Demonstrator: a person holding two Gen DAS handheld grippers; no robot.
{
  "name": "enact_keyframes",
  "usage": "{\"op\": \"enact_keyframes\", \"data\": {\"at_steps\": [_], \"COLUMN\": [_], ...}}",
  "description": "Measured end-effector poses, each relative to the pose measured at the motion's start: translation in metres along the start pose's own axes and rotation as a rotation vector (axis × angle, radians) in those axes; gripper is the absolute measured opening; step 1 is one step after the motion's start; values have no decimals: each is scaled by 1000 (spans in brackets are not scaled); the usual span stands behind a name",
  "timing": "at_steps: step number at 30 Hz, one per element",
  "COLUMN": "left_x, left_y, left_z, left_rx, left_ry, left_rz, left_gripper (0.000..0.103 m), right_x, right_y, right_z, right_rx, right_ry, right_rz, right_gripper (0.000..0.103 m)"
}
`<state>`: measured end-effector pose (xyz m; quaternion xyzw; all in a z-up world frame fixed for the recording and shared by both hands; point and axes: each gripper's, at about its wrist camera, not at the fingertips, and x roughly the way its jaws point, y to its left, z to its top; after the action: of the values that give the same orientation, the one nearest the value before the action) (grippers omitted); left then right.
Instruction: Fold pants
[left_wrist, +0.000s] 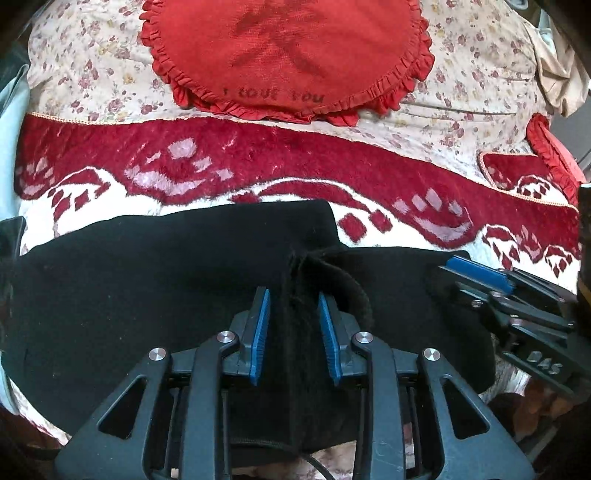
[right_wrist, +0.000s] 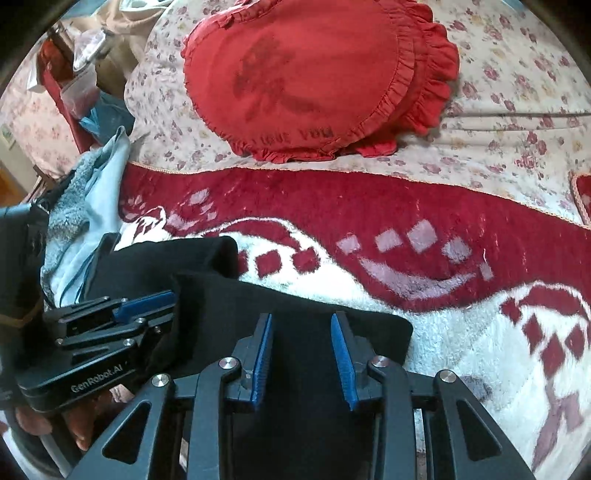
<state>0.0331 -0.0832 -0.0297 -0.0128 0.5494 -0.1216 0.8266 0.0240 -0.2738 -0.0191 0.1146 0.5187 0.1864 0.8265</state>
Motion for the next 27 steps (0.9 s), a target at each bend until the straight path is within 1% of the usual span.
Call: {"op": "enact_keyframes", "data": {"at_steps": [5, 8, 11, 15, 17, 19, 23, 27], "left_x": [-5, -7, -8, -10, -13, -17, -33, -53], "left_y": [0, 0, -2, -1, 1, 4, 15, 34], "left_z": [-6, -10, -14, -16, -19, -21, -25, -33], "left_rx": [-8, -16, -16, -23, -32, -40, -55, -83], "left_ry": [-1, -3, -9, -10, -5, -5, -28, -54], "left_rz": [1, 4, 12, 10, 2, 1, 32, 46], "left_gripper": [27, 27, 27, 27, 27, 27, 27, 27], "right_x": [-27, -36, -35, -21, -21, -24, -30, -31], "right_y": [8, 18, 26, 31, 34, 37, 44, 53], "right_z": [-17, -33, -48, -60, -62, -61, -56, -47], "right_rx": [-5, -14, -32, -48, -51, -50, -58, -67], "right_ry": [-6, 14, 34, 68, 69, 80, 74, 57], "right_rz": [9, 25, 22, -14, -22, -7, 4, 14], "right_gripper": [32, 32, 32, 32, 32, 32, 32, 32]}}
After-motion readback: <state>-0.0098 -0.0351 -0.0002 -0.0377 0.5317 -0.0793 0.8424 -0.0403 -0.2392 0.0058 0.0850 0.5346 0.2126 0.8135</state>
